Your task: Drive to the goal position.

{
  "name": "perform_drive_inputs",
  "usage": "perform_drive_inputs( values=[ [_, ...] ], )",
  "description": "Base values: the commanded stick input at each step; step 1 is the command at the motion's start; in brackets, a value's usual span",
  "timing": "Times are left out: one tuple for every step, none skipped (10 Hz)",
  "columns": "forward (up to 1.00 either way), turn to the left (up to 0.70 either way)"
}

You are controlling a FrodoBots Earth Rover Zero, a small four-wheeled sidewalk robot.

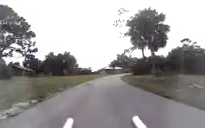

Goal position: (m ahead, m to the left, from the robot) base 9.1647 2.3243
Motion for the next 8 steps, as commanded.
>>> perform_drive_inputs(
  values=[
    [0.69,0.03],
    [0.69,0.03],
    [0.69,0.03],
    [0.69,0.03],
    [0.69,0.03],
    [0.69,0.03],
    [0.69,0.03],
    [0.69,0.03]
  ],
)
